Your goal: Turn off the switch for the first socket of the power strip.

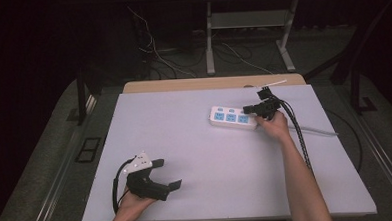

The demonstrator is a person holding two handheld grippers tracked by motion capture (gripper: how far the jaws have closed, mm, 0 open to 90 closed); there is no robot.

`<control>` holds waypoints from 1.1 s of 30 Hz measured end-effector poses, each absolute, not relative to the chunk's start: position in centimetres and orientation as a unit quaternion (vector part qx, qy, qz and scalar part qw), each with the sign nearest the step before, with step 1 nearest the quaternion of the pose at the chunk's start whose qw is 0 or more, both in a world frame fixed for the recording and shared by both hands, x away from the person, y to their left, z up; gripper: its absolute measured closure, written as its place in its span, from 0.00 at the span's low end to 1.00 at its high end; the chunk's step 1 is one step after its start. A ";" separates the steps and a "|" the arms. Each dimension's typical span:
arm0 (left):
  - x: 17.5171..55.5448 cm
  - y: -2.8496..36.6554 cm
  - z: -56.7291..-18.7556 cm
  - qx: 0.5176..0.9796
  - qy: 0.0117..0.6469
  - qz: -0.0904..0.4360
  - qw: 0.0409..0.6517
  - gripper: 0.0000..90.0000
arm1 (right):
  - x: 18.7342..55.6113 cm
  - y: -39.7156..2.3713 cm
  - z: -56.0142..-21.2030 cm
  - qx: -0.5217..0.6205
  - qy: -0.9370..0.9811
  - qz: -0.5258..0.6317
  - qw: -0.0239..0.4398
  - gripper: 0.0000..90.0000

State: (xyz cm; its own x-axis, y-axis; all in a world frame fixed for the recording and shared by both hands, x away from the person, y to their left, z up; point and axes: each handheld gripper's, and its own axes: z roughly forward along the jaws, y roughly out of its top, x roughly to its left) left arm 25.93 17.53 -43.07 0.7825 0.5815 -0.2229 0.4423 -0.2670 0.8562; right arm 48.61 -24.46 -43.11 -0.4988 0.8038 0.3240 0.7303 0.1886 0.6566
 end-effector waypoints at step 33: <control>25.9 17.6 -43.0 0.790 0.325 0.064 0.516 0.00 | 46.8 -25.1 -39.5 0.474 0.775 0.413 0.066 1.00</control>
State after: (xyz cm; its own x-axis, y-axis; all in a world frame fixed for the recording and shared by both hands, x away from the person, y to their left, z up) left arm 25.86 17.60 -42.95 0.7810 0.5789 -0.2344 0.4470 -0.2560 0.8571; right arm 46.78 -25.13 -39.47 -0.5416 0.7891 0.2899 0.6806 0.2092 0.7021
